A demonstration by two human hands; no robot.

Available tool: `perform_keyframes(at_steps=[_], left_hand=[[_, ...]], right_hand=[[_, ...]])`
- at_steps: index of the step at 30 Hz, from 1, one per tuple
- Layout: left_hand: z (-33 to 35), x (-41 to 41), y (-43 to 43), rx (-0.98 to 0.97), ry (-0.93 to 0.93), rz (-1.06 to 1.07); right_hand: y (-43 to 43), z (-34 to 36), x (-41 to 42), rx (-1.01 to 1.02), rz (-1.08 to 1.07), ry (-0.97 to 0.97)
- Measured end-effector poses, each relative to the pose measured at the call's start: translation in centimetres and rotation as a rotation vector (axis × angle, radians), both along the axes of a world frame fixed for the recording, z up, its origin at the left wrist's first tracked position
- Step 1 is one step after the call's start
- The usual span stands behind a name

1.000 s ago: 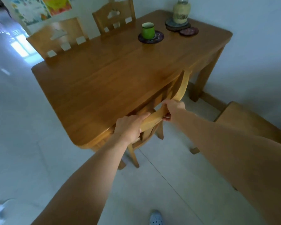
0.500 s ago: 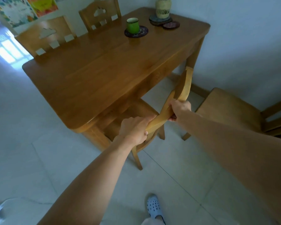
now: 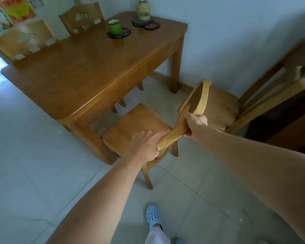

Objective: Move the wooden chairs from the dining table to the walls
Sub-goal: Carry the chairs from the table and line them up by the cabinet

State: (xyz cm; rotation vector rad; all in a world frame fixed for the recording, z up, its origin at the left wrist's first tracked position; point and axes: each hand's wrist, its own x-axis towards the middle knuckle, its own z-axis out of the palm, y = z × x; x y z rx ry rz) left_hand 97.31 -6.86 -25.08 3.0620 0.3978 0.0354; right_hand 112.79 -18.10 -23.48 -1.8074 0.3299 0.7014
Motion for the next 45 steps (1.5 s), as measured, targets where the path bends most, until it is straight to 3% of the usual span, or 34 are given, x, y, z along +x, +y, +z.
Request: perform_keyframes(at_steps=[15,23,27,33,45], left_hand=[[2.5,-7.9,-10.0,-0.124,0.107,-0.128],[1.2,-11.7,-10.4,-0.238,-0.124,-0.125],[1.0,-12.6,-9.9,-0.222,-0.128,-0.256],[1.6,-13.5,-11.2,-0.271,-0.12,-0.283],[0.9,-17.0,-21.1,-0.438,-0.079,-0.349]], right_hand=[[-10.9,0.5,-9.1,0.014,-0.14,-0.002],[-11.6,-0.6,-14.5,0.172,-0.14,-0.124],[-11.3,-0.1,-14.0,0.07,-0.118,-0.15],[-12.2,0.0,-14.7,-0.028,-0.147,-0.164],[-22.7,0.0,-19.6,-0.079,-0.215,-0.207]])
